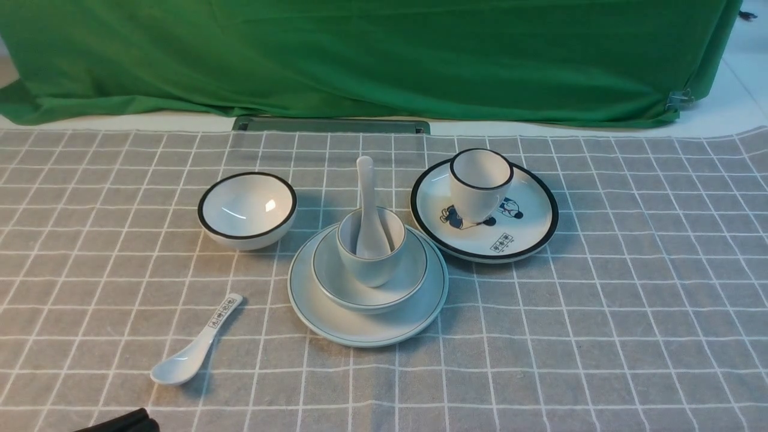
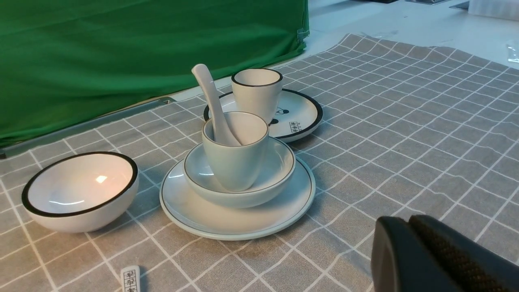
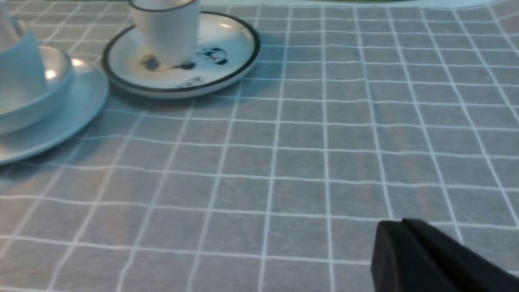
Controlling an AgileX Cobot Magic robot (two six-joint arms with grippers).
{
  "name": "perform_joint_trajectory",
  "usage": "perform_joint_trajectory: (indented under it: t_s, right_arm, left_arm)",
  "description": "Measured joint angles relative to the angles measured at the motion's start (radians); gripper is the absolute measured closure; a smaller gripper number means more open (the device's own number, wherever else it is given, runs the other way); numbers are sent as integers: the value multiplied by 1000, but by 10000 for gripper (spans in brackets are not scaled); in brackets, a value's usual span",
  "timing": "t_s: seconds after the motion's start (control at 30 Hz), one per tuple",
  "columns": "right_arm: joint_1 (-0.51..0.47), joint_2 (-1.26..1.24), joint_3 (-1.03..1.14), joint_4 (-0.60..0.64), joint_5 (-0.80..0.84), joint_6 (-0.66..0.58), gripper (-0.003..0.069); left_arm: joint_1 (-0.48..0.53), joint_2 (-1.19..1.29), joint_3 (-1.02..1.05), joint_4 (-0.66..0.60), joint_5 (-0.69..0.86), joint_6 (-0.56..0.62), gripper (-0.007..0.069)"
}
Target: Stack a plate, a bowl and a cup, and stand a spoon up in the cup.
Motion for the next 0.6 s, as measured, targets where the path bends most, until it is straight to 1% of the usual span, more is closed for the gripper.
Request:
perform_joint_trajectory:
  t_s: [0.13,0.6]
  right_arm:
    - [-4,-49,30,0,0,-1,642]
    - [-4,-53,31,-9,13,-2,640]
  left_arm:
    - [0,0,0,1,0,0,613]
    - [0,0,0,1,1,0,613]
